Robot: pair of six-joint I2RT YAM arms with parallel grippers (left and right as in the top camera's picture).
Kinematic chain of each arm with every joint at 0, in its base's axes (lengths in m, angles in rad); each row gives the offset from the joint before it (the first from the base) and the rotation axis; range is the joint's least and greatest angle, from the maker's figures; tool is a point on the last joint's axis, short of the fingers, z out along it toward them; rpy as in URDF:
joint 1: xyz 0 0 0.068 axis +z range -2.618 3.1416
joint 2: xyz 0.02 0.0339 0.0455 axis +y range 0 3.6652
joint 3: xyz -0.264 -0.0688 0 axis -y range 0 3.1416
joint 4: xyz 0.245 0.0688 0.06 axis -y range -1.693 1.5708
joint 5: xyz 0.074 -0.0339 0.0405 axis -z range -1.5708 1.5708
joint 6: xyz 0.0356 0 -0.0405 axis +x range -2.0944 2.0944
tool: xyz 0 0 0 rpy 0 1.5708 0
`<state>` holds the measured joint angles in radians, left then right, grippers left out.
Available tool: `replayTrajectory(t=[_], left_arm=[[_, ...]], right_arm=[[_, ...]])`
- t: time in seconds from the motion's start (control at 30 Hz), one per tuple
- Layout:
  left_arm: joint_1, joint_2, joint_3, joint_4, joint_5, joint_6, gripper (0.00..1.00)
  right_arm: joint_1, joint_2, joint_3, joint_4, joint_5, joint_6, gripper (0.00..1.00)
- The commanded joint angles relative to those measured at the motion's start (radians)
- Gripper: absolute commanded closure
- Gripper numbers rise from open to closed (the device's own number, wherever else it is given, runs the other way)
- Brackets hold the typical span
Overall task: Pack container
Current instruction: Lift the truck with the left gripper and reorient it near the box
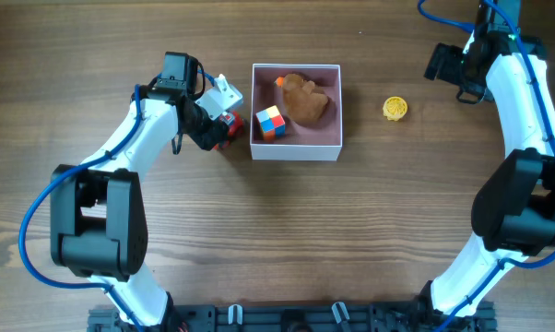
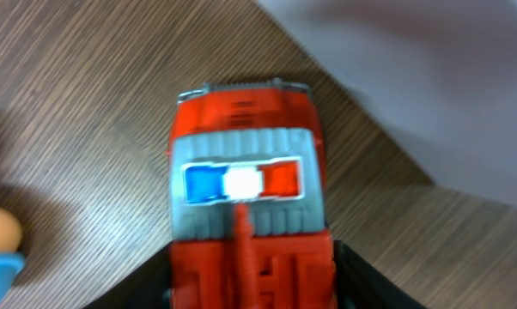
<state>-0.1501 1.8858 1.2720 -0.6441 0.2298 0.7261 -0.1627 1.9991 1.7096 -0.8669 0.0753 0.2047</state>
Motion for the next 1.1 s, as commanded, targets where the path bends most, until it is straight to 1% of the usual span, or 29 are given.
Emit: replayTrajectory(t=[0.0,0.03,0.1,0.13,0.17,0.2,0.23,0.27,0.3,0.37,0.47,0.5,0.67,0.8,0.87,1.07], left_arm=[[0.004,0.012,0.007,-0.003,0.097,-0.010,0.51],[0.004,0.012,0.007,-0.003,0.096,-0.016,0.53],[0.004,0.012,0.007,-0.002,0.095,-0.027,0.53],[0.004,0.012,0.007,-0.002,0.095,-0.027,0.52],[0.004,0.012,0.007,0.002,0.095,-0.027,0.47],[0.004,0.012,0.007,0.003,0.095,-0.027,0.46],[0.004,0.012,0.007,0.005,0.095,-0.027,0.48],[0.004,0.012,0.007,0.006,0.095,-0.027,0.55],[0.004,0.012,0.007,0.007,0.095,-0.027,0.60],[0.004,0.012,0.007,0.006,0.095,-0.027,0.61],[0.005,0.012,0.007,0.006,0.095,-0.027,0.69],[0.005,0.012,0.007,0.006,0.095,-0.027,0.70],[0.005,0.012,0.007,0.010,0.083,-0.027,0.71],[0.005,0.006,0.008,0.043,-0.020,-0.027,0.71],[0.005,-0.005,0.011,0.045,-0.042,-0.028,0.70],[0.005,-0.093,0.011,0.051,-0.041,-0.033,0.68]], right_arm=[[0.004,0.006,-0.003,0.001,0.003,0.011,0.00],[0.004,0.006,-0.003,0.001,0.003,0.011,0.00],[0.004,0.006,-0.003,0.001,0.003,0.011,0.00],[0.004,0.006,-0.003,0.001,0.003,0.011,0.00],[0.004,0.006,-0.003,0.001,0.003,0.011,0.00],[0.004,0.006,-0.003,0.001,0.003,0.011,0.00],[0.004,0.006,-0.003,0.001,0.003,0.011,0.00],[0.004,0.006,-0.003,0.001,0.003,0.011,0.00],[0.004,0.006,-0.003,0.001,0.003,0.011,0.00],[0.004,0.006,-0.003,0.001,0.003,0.011,0.00],[0.004,0.006,-0.003,0.001,0.003,0.011,0.00],[0.004,0.006,-0.003,0.001,0.003,0.011,0.00],[0.004,0.006,-0.003,0.001,0.003,0.012,0.00],[0.004,0.006,-0.003,0.001,0.003,0.011,0.00],[0.004,0.006,-0.003,0.003,0.003,0.011,0.00],[0.004,0.006,-0.003,0.003,0.003,0.012,0.00]])
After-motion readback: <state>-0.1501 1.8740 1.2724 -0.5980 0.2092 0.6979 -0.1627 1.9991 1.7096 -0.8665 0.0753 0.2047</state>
